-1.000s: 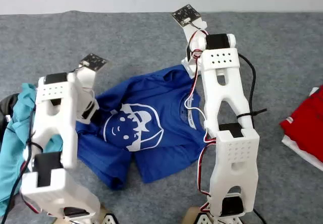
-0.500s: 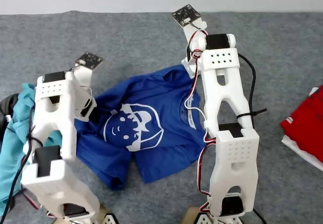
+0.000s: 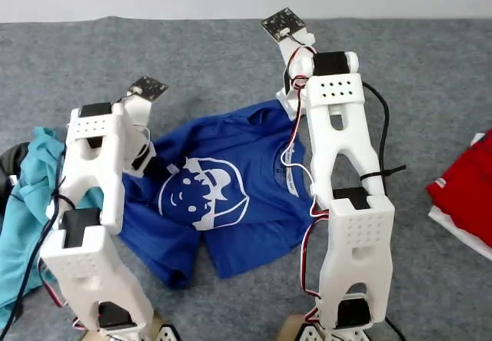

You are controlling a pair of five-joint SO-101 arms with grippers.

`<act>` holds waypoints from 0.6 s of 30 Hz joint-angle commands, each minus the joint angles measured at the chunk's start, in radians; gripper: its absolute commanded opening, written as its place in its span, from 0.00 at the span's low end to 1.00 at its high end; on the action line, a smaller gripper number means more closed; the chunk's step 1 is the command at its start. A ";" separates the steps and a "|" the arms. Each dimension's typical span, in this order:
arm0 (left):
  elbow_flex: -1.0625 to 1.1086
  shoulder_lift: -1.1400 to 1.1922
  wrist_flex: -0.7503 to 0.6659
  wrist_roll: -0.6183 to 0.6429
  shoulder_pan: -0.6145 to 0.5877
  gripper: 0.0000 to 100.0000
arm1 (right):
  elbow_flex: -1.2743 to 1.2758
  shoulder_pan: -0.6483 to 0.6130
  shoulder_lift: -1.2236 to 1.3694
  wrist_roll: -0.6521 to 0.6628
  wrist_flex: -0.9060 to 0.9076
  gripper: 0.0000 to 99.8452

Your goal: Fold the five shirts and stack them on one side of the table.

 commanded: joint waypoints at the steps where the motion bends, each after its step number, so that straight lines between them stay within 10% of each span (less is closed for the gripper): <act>1: -0.051 -0.003 -0.008 0.006 0.006 0.23 | -0.012 -0.004 -0.073 -0.006 0.012 0.01; 18: -0.068 0.064 0.044 0.006 0.038 0.14 | -0.012 0.001 -0.074 -0.006 0.013 0.01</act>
